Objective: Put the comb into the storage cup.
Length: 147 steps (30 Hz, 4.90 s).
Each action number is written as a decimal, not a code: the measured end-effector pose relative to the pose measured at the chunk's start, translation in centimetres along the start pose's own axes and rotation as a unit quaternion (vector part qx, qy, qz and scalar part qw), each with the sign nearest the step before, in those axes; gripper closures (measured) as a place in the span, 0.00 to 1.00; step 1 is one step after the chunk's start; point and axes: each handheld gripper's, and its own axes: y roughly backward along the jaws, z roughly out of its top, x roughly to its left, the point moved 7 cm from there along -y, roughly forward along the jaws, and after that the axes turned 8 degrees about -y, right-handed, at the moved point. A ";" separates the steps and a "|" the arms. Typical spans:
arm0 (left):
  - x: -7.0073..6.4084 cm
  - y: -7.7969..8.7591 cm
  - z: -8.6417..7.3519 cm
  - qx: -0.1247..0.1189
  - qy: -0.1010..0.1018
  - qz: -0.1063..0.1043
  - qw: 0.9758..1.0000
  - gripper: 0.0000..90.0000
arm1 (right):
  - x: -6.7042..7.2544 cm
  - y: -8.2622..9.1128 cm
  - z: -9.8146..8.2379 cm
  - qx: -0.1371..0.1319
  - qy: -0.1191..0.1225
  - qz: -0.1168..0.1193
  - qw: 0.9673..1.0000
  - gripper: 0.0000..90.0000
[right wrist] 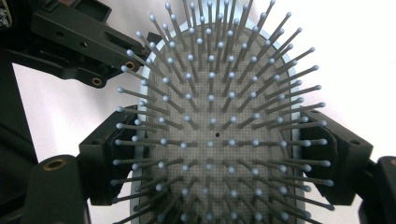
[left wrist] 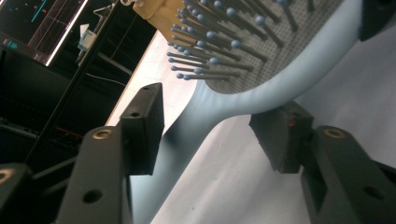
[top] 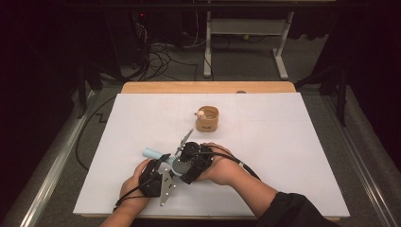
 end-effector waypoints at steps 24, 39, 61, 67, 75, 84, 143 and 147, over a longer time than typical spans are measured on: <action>-0.2 0.1 0.2 0.009 -0.054 0.039 0.998 0.65 | 0.0 0.4 0.3 -0.004 -0.005 0.003 1.000 0.23; -0.3 0.3 0.5 0.019 -0.097 0.059 0.993 0.74 | 0.0 0.8 0.5 -0.012 -0.015 0.012 1.000 0.23; -0.2 0.4 0.4 0.027 -0.116 0.064 0.991 0.84 | -0.1 1.8 1.0 -0.039 -0.030 0.027 0.998 0.22; -0.2 0.4 0.4 0.027 -0.116 0.067 0.991 0.85 | -0.2 1.9 1.1 -0.041 -0.029 0.031 0.998 0.21; -0.2 0.4 0.4 0.026 -0.116 0.071 0.990 0.86 | -0.2 2.2 1.1 -0.044 -0.025 0.033 0.998 0.21; -0.1 0.5 0.4 0.029 -0.115 0.072 0.990 0.86 | -0.4 2.6 0.9 -0.040 -0.021 0.015 0.999 0.02; 3.9 1.4 -1.7 0.018 0.067 0.054 0.996 0.86 | -7.9 3.7 -11.7 0.038 -0.056 -0.095 0.993 0.00; 4.1 1.6 -1.9 0.011 0.085 0.052 0.995 0.86 | -8.3 3.9 -12.5 0.033 -0.066 -0.097 0.993 0.00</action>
